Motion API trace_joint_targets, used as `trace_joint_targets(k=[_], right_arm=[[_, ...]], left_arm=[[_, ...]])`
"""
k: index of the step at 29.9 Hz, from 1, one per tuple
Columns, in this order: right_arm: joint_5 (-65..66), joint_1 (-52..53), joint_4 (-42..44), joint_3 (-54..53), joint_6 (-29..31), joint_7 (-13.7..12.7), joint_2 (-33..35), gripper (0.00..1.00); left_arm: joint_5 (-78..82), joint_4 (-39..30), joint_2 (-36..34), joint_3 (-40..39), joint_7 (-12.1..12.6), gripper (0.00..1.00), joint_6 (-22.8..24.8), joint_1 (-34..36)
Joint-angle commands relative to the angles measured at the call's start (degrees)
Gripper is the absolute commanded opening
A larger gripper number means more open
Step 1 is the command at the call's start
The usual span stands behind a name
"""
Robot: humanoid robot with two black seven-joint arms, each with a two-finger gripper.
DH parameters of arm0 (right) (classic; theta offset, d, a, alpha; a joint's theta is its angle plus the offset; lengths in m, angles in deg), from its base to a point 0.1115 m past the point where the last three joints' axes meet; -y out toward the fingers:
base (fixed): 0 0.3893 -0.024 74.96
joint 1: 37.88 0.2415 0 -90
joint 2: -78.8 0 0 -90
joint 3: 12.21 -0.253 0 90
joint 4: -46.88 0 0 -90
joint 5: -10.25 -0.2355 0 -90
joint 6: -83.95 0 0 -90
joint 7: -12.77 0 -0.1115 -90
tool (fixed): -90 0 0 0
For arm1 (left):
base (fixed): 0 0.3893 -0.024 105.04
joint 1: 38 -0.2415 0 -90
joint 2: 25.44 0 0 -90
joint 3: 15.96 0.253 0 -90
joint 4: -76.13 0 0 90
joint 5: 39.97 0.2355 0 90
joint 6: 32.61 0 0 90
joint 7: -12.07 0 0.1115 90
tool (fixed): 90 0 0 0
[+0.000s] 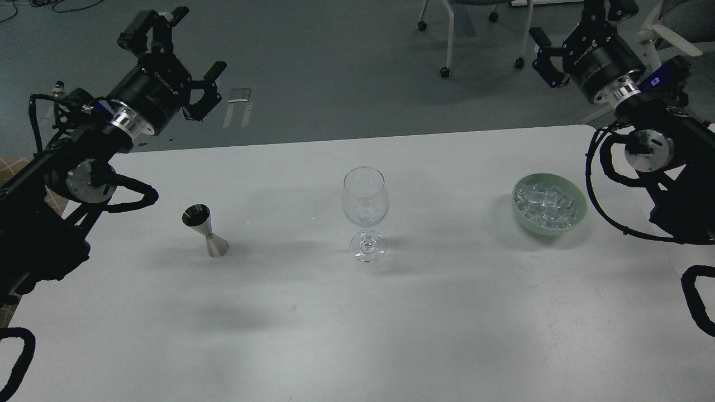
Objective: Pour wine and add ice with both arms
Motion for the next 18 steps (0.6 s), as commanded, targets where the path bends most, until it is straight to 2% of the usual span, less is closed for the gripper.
trace_joint_targets(k=[1,5,10,15,18], right_arm=[[-0.2,-0.5,0.1,-1.4,0.0,0.0,-0.2,1.0],[-0.2,-0.6,0.1,-2.2,0.0,0.0,-0.3,1.0],[-0.2,0.1,-0.1,-2.6,0.0,-0.2,-0.2,1.0],[-0.2,0.4,-0.4,-2.6,0.0,-0.2,0.1,1.0],[-0.2,0.2,-0.4,-2.6,0.0,-0.2,0.1,1.0]], left_arm=[[0.0,0.0,0.0,0.5,0.0,0.99,0.2,-0.7],[0.0,0.0,0.0,0.5,0.5,0.99,0.8,-0.8],[-0.6,0.3,0.1,-0.5,-0.2,0.99,0.5,-0.7],[-2.1,3.2,2.8,-2.9,0.3,0.99,3.8,-0.6],[-1.9,6.5,3.4,-4.1,0.4,0.99,3.8,-0.6]])
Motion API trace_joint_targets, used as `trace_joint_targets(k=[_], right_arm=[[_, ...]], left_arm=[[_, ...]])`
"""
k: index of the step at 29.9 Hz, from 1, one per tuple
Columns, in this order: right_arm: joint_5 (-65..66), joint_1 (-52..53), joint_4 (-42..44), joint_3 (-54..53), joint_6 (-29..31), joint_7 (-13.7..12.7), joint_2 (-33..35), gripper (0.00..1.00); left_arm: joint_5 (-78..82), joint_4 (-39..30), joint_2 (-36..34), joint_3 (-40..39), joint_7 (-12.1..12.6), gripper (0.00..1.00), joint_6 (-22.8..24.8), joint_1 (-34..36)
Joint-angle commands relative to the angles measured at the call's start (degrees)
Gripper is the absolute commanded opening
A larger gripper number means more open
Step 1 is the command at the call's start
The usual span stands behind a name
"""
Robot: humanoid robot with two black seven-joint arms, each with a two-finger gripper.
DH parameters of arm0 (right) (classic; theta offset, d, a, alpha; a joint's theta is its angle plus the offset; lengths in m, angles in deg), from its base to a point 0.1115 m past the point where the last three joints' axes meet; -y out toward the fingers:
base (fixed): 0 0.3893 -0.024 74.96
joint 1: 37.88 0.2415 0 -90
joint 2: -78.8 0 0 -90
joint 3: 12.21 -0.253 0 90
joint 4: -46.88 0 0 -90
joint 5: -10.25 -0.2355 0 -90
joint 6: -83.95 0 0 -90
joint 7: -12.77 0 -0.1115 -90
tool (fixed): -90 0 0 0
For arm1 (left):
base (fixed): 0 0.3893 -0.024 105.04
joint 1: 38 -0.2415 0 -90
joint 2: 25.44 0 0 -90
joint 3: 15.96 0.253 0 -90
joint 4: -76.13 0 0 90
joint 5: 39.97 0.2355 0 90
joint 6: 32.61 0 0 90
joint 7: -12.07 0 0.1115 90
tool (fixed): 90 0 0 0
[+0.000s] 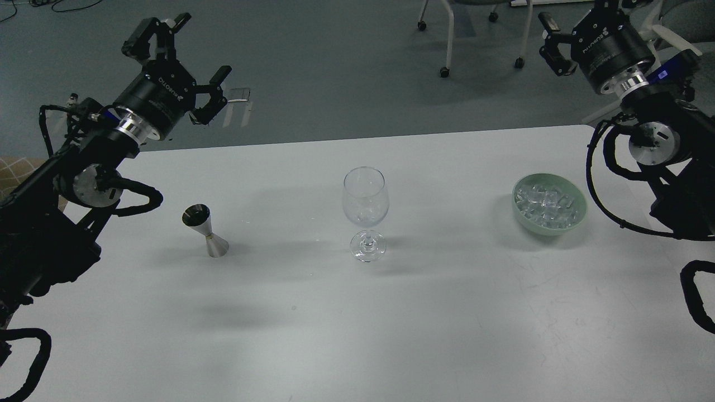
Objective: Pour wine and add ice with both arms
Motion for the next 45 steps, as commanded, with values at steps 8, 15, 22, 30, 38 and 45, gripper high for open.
trace_joint_targets(k=[8,15,22,30,38,45], right_arm=[[0.0,-0.1,0.3,0.1,0.0,0.0,0.1,1.0],[0.0,-0.1,0.5,0.0,0.0,0.0,0.0,1.0],[0.1,0.1,0.5,0.0,0.0,0.0,-0.3,1.0],[0.0,0.2,0.5,0.0,0.0,0.0,-0.2,1.0],[0.0,0.8,0.5,0.1,0.0,0.0,-0.1,1.0],[0.1,0.7,0.5,0.1,0.0,0.0,-0.2,1.0]], left_arm=[[0.1,3.2,1.0,-0.6,0.3,0.99,-0.9,0.2],[0.6,2.7,1.1,-0.6,-0.5,0.99,0.4,-0.1],[0.7,2.4,0.6,-0.2,0.5,0.99,0.4,0.2],[0.7,2.0,0.3,-0.2,0.7,0.99,0.4,0.2],[0.7,0.7,0.0,-0.1,2.6,0.99,0.4,0.0],[0.6,0.7,-0.2,-0.2,4.5,0.99,0.4,0.0]])
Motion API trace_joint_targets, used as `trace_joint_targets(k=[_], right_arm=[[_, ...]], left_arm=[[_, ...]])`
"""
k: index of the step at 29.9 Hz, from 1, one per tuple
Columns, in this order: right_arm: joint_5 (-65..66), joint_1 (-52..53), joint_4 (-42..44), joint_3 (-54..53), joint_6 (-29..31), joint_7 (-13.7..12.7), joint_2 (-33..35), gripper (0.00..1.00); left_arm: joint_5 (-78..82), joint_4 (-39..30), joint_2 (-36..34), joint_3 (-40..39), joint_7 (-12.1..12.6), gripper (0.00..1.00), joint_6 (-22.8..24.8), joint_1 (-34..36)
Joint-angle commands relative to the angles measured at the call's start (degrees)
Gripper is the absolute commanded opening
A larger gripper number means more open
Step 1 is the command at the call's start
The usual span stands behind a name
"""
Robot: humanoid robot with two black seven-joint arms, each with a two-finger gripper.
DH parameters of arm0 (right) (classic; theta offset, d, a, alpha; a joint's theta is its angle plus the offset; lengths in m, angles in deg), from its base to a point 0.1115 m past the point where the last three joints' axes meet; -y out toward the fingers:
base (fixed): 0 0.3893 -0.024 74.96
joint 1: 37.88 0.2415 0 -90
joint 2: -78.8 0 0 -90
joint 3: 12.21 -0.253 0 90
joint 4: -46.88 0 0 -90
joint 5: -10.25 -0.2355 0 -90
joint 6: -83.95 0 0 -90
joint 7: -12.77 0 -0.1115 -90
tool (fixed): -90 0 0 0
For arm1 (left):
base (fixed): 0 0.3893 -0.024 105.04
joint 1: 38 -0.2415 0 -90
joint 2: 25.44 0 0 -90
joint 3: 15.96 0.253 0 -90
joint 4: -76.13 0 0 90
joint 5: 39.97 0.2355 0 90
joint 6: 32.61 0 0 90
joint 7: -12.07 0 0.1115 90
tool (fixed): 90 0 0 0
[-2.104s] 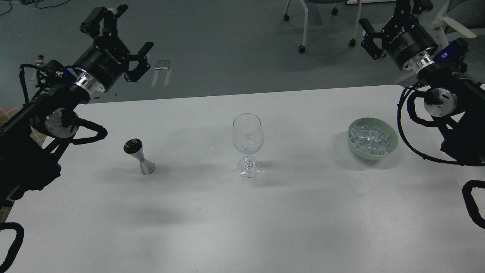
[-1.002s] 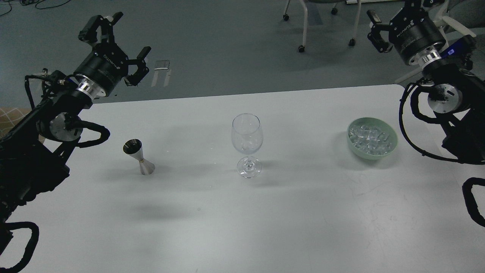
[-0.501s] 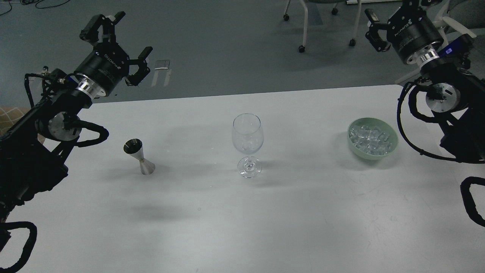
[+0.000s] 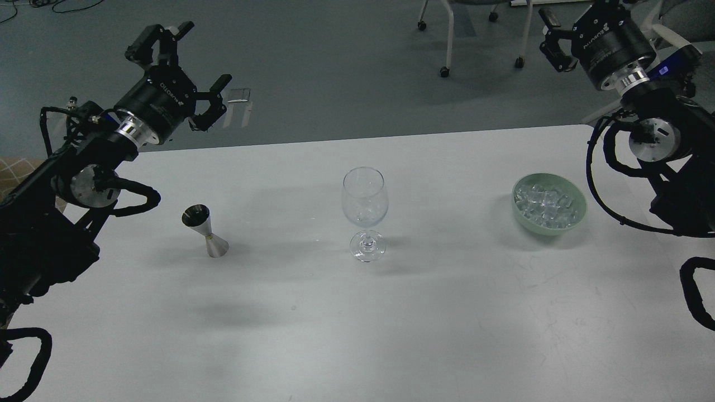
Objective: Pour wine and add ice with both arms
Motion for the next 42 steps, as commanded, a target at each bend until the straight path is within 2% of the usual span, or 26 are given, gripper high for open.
trace_joint_targets(k=[1,9,12,16,19,22,29,35,37,38,39,42], right_arm=[[0.1,0.0,0.0,0.0,0.0,0.0,-0.1,1.0],[0.1,0.1,0.0,0.0,0.0,0.0,0.2,1.0],[0.1,0.0,0.0,0.0,0.0,0.0,0.3,1.0],[0.1,0.1,0.0,0.0,0.0,0.0,0.4,1.0],[0.1,0.0,0.0,0.0,0.0,0.0,0.4,1.0],[0.1,0.0,-0.1,0.0,0.0,0.0,0.4,1.0],[0.2,0.0,0.0,0.2,0.0,0.0,0.4,1.0],[0.3,0.0,0.0,0.2,0.0,-0.1,0.4,1.0],[0.3,0.0,0.0,0.3,0.0,-0.1,0.4,1.0],[0.3,0.0,0.0,0.3,0.0,-0.1,0.4,1.0],[0.4,-0.1,0.0,0.3,0.0,-0.1,0.4,1.0],[0.4,-0.1,0.0,0.3,0.0,-0.1,0.5,1.0]], left_arm=[[0.0,0.0,-0.1,-0.1,0.3,0.99,0.0,-0.1],[-0.1,-0.7,-0.3,-0.1,0.4,0.99,0.0,-0.1],[-0.7,-3.9,-2.9,-0.1,0.7,0.99,0.0,-0.1],[-3.4,-12.1,-10.9,-1.0,4.0,0.99,0.0,-2.9],[-10.3,-17.1,-16.5,-0.9,5.1,0.99,0.0,-5.5],[-17.1,-23.2,-24.0,-0.9,6.0,0.99,-0.6,-9.9],[-28.8,-33.4,-34.5,-1.1,6.0,0.99,-2.6,-21.8],[-36.5,-40.1,-40.2,-1.0,5.1,0.98,-2.7,-30.5],[-36.8,-40.5,-40.2,-0.9,2.5,0.98,-2.1,-33.7],[-36.9,-40.5,-40.2,-0.9,2.5,0.98,-2.1,-33.7],[-37.4,-40.5,-40.2,-0.9,0.7,0.97,-1.9,-35.4],[-38.2,-40.9,-40.0,-0.8,-1.8,0.97,0.0,-39.7]])
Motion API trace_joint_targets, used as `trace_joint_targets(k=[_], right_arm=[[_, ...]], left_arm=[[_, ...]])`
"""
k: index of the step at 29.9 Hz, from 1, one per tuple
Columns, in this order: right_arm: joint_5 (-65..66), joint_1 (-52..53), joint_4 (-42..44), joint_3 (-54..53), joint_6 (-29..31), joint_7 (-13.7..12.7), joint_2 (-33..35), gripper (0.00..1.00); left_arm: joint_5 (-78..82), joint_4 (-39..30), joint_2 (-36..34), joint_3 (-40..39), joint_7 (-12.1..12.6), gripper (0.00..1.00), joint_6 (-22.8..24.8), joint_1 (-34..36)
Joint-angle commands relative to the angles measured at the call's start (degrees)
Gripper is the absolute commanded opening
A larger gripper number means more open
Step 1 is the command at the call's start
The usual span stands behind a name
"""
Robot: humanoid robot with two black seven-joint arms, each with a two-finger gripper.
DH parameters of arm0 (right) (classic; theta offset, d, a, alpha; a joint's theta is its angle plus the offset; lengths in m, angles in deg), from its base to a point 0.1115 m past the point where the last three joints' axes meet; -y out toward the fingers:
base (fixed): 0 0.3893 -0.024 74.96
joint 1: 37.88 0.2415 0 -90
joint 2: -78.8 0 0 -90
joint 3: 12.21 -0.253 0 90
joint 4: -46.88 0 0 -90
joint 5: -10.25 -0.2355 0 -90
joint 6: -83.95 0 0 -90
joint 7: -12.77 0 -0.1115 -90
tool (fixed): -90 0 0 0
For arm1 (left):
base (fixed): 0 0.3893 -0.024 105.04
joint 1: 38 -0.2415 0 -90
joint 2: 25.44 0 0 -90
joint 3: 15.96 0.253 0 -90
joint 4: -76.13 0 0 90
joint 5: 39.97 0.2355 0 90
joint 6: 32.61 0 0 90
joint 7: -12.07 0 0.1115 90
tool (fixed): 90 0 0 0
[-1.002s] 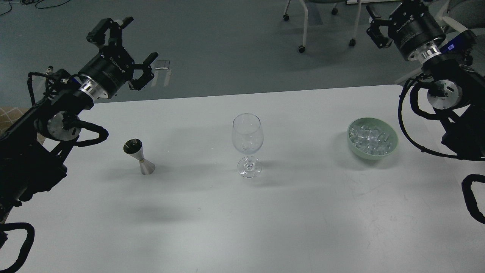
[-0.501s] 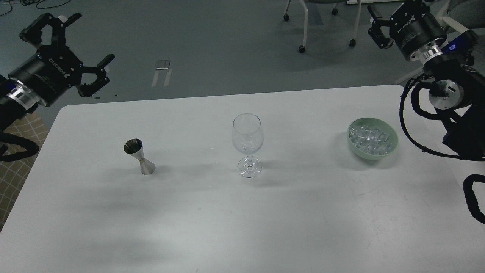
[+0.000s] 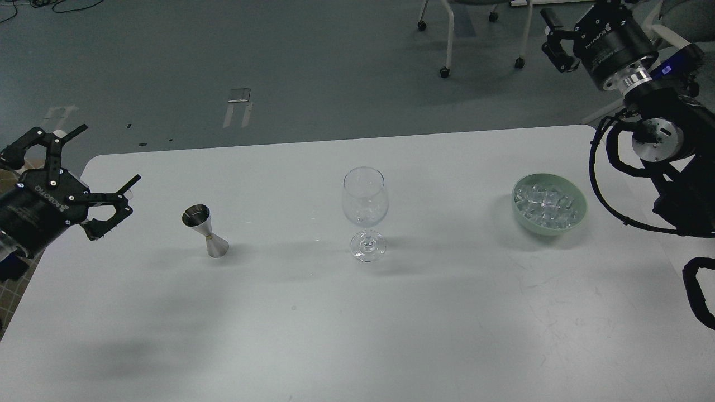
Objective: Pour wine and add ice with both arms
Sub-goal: 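Lower the left gripper toward the metal jigger and open it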
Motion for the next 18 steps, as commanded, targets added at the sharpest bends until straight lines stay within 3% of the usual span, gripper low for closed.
trace_joint_targets(k=[1,7,15,18], right_arm=[[0.0,0.0,0.0,0.1,0.0,0.0,0.1,1.0],[0.0,-0.2,0.0,0.1,0.0,0.0,0.2,1.0],[0.1,-0.1,0.1,0.2,0.0,-0.2,0.1,1.0],[0.1,-0.2,0.1,0.3,0.0,-0.3,0.1,1.0]], left_arm=[[-0.7,-0.3,0.2,0.1,-2.7,0.97,1.7,-4.7],[-0.8,-0.3,3.5,0.1,-2.7,0.98,1.7,-9.5],[-1.2,1.1,11.1,0.0,-0.4,0.99,1.7,-13.2],[-1.5,1.8,13.9,-0.2,0.6,0.99,-0.8,-12.6]])
